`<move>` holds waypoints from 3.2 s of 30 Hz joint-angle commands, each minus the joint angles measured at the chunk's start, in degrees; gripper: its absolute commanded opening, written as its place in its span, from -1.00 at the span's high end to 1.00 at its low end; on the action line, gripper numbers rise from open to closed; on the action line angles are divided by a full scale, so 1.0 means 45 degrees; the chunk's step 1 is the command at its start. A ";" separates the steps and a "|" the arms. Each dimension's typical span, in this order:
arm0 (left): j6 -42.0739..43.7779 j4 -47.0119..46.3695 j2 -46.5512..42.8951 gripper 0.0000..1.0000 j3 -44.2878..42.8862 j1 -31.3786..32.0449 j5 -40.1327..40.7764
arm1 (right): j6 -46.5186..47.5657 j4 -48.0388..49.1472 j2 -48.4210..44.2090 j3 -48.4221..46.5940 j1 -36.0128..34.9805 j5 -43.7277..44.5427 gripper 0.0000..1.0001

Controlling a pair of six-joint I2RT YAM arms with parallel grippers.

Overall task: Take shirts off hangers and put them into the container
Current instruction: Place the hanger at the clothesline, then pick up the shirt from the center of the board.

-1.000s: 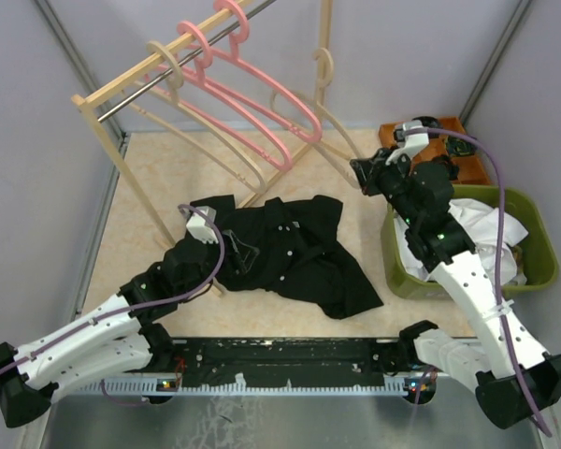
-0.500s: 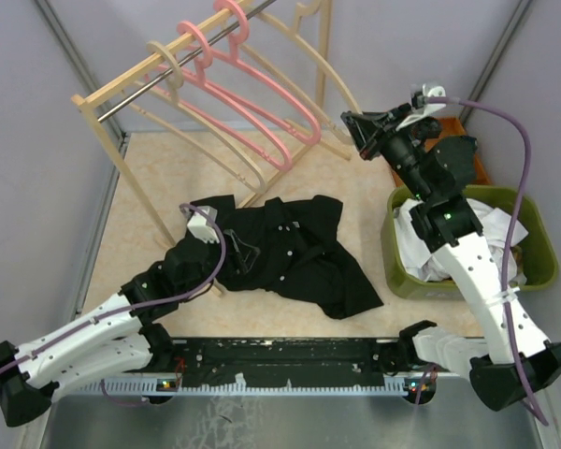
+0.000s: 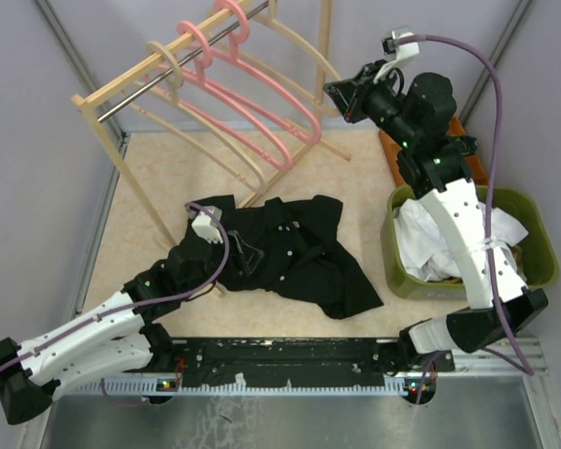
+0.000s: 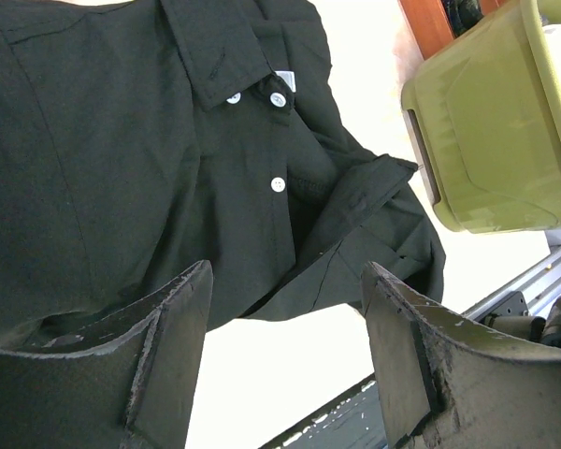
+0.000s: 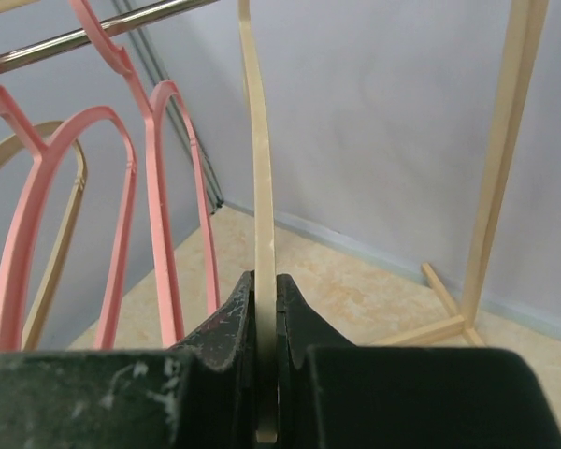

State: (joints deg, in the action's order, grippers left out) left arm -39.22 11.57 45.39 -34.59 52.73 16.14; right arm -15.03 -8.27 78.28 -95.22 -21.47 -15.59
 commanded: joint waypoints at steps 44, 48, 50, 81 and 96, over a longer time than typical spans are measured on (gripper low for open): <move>-0.1448 0.0318 0.0087 -0.57 -0.0126 -0.0021 0.1327 | -0.7589 -0.1524 -0.4469 1.2433 -0.6757 0.6910 -0.98; -0.1500 0.0390 -0.0297 -0.56 -0.0034 -0.0013 0.1266 | -0.8337 -0.0101 -0.2460 1.1969 -0.6792 0.8492 -0.98; -0.1503 0.0461 -0.0465 -0.56 0.0000 -0.0018 0.1273 | -0.8361 -0.0031 -0.1177 1.1177 -0.6793 0.9140 -0.98; -0.1529 0.0605 -0.1180 -0.56 0.0344 -0.0006 0.1524 | -0.4096 -0.2551 0.5066 0.9441 -0.7989 1.0314 1.00; -0.1447 0.0375 -0.1250 -0.56 0.0577 -0.0027 0.1450 | -0.2587 -0.1521 -0.9921 1.1737 -0.8842 0.7019 1.00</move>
State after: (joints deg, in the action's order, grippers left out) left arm -46.28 15.14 40.14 -32.71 52.73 22.92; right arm -28.03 -12.82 44.93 -40.42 -61.01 15.73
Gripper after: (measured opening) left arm 0.779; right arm 0.009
